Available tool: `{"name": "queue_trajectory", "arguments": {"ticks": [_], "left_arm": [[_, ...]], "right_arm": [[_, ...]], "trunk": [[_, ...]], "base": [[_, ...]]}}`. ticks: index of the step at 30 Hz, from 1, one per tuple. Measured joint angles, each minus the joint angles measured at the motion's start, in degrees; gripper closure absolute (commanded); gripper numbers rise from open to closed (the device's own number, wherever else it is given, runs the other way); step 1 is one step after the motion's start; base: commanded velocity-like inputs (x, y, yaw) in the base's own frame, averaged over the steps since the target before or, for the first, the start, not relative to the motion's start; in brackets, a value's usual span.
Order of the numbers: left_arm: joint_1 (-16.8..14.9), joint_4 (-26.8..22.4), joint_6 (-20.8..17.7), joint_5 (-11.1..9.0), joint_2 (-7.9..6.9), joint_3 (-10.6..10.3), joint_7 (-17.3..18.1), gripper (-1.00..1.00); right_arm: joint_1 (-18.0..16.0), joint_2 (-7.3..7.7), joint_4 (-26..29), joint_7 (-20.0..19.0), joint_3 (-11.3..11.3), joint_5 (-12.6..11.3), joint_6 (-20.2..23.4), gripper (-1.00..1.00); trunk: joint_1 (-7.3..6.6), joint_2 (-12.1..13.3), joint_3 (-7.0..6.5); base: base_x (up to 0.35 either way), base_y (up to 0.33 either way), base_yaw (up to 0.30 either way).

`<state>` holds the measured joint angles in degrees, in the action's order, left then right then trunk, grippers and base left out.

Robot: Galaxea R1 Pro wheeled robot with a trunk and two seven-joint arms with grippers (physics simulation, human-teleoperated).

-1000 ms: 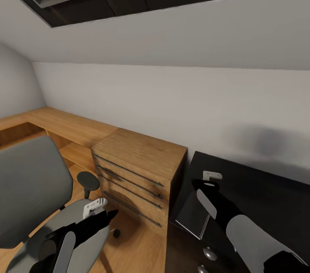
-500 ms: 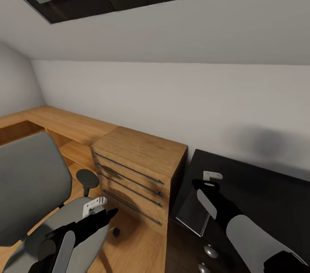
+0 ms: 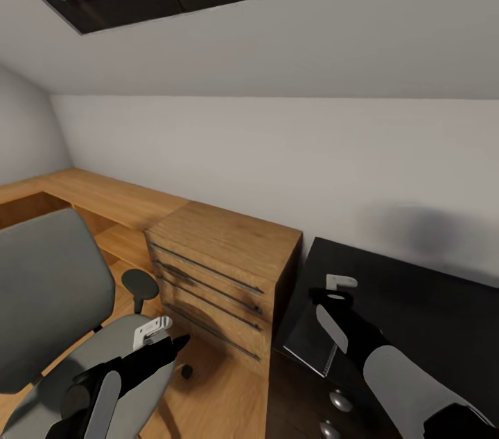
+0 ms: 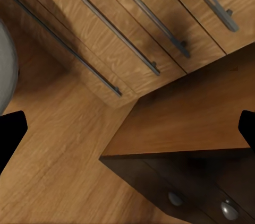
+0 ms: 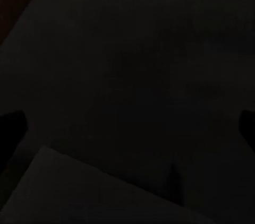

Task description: In the bedroom, organize the workspace by keeping the computer under the desk, ensuring the monitor is on the desk, placing the keyboard on the desk next to the monitor, placing the mouse on the desk next to the keyboard, moving the folder from the swivel chair onto the desk next to the mouse, stacking the notebook on top of the folder with the pen on top of the notebook, and positioning the swivel chair next to the desk.

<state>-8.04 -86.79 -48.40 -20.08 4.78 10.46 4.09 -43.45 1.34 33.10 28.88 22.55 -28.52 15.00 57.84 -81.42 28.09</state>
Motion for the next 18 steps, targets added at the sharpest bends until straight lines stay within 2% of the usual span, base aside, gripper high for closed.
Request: {"name": "queue_trajectory", "arguments": {"ticks": [3, 18], "left_arm": [[0.0, 0.0, 0.0, 0.0, -0.01, 0.0, 0.0, -1.0], [0.0, 0.1, -0.1, 0.1, -0.12, 0.1, 0.1, -1.0]], "right_arm": [[0.0, -0.06, 0.0, 0.0, 0.1, 0.2, 0.0, -1.0], [0.0, -0.12, 0.0, 0.0, 0.1, 0.4, 0.1, -1.0]], "trunk": [[0.66, -1.2, 0.54], [0.67, -1.2, 0.54]], "base": [[0.0, 0.0, 0.0], [0.0, 0.0, 0.0]]}}
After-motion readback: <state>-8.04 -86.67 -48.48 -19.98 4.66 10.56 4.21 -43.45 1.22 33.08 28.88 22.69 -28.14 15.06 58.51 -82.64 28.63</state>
